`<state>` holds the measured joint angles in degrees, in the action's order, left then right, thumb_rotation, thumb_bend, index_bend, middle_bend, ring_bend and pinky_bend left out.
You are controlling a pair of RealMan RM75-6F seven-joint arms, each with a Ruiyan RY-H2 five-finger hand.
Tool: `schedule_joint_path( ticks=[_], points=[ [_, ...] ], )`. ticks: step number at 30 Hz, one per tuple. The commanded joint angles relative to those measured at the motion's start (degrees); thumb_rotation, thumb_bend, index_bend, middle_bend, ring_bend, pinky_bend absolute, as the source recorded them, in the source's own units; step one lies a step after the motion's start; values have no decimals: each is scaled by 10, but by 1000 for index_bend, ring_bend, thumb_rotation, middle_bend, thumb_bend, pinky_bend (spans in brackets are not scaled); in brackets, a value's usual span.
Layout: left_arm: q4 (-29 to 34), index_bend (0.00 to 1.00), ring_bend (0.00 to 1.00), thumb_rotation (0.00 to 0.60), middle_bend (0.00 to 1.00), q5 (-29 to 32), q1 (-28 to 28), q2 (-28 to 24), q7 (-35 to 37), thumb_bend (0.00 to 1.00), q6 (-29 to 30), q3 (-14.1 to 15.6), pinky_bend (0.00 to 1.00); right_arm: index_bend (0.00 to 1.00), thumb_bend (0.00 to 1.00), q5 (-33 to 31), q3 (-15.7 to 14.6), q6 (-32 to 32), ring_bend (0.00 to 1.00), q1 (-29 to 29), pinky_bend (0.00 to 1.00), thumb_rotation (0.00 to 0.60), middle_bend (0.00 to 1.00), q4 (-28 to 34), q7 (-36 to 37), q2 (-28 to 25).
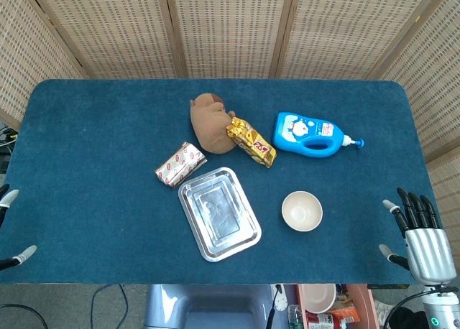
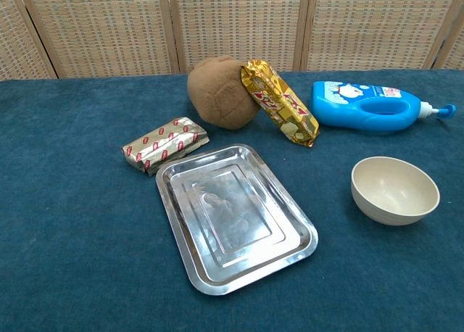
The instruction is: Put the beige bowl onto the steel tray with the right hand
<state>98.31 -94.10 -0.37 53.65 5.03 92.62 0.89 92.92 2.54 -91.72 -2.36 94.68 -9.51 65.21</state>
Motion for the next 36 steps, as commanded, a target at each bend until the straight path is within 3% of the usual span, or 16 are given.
schedule_joint_path(
  ticks=[1, 6, 9, 16, 20, 27, 31, 36],
  points=[
    [-1, 0, 0, 600, 0, -1, 1, 0, 0, 0, 2, 0, 0, 161, 0, 4, -3, 2, 0, 0, 0, 600, 0, 1, 10, -3],
    [-3, 0, 0, 600, 0, -3, -1, 2, -1, 0, -3, 1, 0, 161, 0, 17, -10, 14, 0, -8, 0, 600, 0, 0, 38, -8],
    [-2, 0, 0, 600, 0, 8, -6, 5, -5, 0, -12, -3, 0, 161, 0, 59, -19, 45, 0, -38, 0, 600, 0, -32, 63, 5],
    [-1, 0, 0, 600, 0, 28, -16, 12, -22, 0, -33, -12, 0, 166, 0, 95, -37, 174, 0, -122, 0, 600, 0, -43, 84, 22],
    [0, 0, 0, 600, 0, 38, -20, 16, -31, 0, -41, -15, 0, 207, 0, 81, -28, 248, 0, -164, 0, 600, 0, -61, 32, 60],
    [-2, 0, 0, 600, 0, 52, -24, 17, -30, 0, -52, -19, 0, 291, 2, 39, -11, 295, 0, -193, 0, 600, 0, -94, 4, 116],
    [-2, 0, 0, 600, 0, 59, -27, 17, -28, 0, -58, -21, 0, 358, 74, 15, -1, 312, 0, -206, 0, 600, 0, -122, -13, 145],
    [-2, 0, 0, 600, 0, 62, -28, 16, -26, 0, -60, -23, 0, 472, 241, -7, 0, 328, 0, -215, 0, 600, 0, -140, -19, 165]
  ],
)
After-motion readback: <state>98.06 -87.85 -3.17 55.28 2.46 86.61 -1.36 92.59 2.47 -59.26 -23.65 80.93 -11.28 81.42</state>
